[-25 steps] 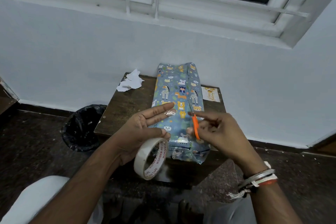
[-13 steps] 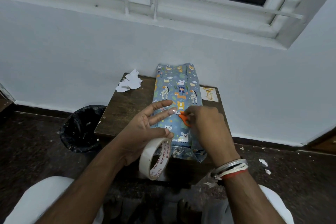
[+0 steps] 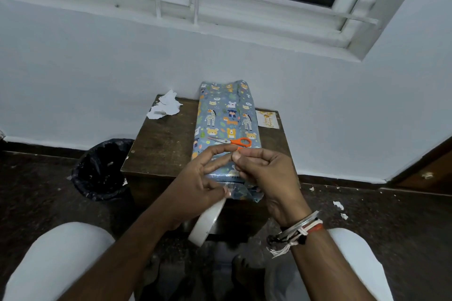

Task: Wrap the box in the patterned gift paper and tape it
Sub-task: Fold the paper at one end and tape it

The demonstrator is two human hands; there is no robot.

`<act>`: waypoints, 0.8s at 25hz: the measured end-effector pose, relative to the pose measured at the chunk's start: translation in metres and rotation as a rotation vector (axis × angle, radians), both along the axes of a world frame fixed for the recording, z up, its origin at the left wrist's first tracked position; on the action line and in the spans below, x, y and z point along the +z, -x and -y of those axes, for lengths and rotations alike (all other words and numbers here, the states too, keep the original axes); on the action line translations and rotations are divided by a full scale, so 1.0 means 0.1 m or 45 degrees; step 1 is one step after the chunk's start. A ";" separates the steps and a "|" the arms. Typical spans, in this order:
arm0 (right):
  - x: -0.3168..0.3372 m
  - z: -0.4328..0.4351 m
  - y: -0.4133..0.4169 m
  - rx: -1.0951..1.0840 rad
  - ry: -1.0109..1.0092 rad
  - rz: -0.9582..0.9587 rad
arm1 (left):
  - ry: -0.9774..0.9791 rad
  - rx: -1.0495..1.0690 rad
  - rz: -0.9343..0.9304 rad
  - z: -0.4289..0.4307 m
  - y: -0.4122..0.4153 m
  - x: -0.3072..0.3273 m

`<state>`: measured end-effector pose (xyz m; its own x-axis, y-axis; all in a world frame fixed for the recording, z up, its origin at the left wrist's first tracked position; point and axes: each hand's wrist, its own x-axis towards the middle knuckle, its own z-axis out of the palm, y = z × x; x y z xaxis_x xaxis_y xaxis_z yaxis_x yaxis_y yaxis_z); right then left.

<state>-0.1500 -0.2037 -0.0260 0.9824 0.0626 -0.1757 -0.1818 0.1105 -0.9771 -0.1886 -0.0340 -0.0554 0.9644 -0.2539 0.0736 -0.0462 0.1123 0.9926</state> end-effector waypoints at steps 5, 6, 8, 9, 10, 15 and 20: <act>-0.09 0.25 0.15 -0.112 0.363 0.351 | -0.147 0.021 -0.014 0.14 0.07 -0.13; -0.13 0.32 0.18 -0.146 0.334 0.371 | -0.207 0.038 -0.001 0.12 0.06 -0.16; -0.23 0.46 0.26 -0.125 0.252 0.354 | -0.423 0.049 0.097 0.04 0.02 -0.22; -0.29 0.52 0.30 -0.085 0.256 0.347 | -0.562 0.036 0.179 0.02 0.01 -0.23; -0.35 0.56 0.32 -0.046 0.295 0.342 | -0.708 0.014 0.268 0.02 0.01 -0.24; -0.63 0.62 0.32 0.047 0.492 0.393 | -1.340 -0.029 0.429 0.17 0.00 -0.22; -0.76 0.61 0.26 0.066 0.623 0.475 | -1.501 -0.012 0.385 0.21 0.00 -0.18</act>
<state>-0.1763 -0.2652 -0.1022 0.9811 0.1108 0.1585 0.1886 -0.3668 -0.9110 -0.1887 -0.0552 -0.0729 0.9461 -0.3235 0.0145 -0.2972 -0.8498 0.4353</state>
